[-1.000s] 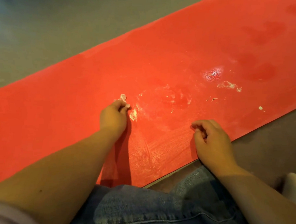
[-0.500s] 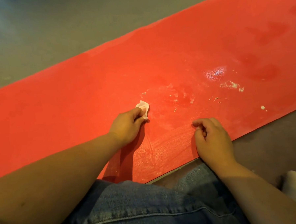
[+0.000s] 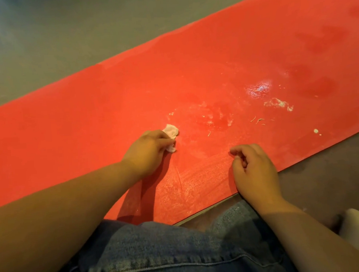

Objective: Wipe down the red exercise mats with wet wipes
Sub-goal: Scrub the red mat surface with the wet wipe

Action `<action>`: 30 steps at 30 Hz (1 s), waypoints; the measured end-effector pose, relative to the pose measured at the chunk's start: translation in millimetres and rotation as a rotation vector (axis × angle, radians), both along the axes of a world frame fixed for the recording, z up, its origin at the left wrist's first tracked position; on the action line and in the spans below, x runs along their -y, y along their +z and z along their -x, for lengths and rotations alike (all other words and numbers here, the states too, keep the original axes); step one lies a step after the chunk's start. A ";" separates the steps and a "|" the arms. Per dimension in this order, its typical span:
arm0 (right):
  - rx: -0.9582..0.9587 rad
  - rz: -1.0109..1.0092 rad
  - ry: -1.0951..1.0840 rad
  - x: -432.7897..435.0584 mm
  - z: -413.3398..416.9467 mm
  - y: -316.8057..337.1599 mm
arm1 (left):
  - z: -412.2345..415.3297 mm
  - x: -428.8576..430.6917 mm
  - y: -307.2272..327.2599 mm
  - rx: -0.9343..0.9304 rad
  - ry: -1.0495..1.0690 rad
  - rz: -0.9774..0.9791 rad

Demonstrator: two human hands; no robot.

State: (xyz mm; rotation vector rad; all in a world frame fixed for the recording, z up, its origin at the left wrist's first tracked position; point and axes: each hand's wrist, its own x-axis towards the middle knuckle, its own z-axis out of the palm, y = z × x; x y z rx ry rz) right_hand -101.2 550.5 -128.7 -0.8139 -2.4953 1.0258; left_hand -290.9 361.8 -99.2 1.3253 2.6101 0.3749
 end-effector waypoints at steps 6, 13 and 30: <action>0.001 -0.027 -0.007 0.2 0.5 -0.9 | 16.2 -15.2 4.0 -0.018 0.100 0.067; 0.008 -0.017 0.005 0.7 0.8 1.3 | 9.8 -8.3 5.2 -0.038 -0.080 0.095; 0.018 -0.035 0.024 0.7 -1.9 0.7 | 28.3 -33.4 0.2 -0.087 0.204 0.056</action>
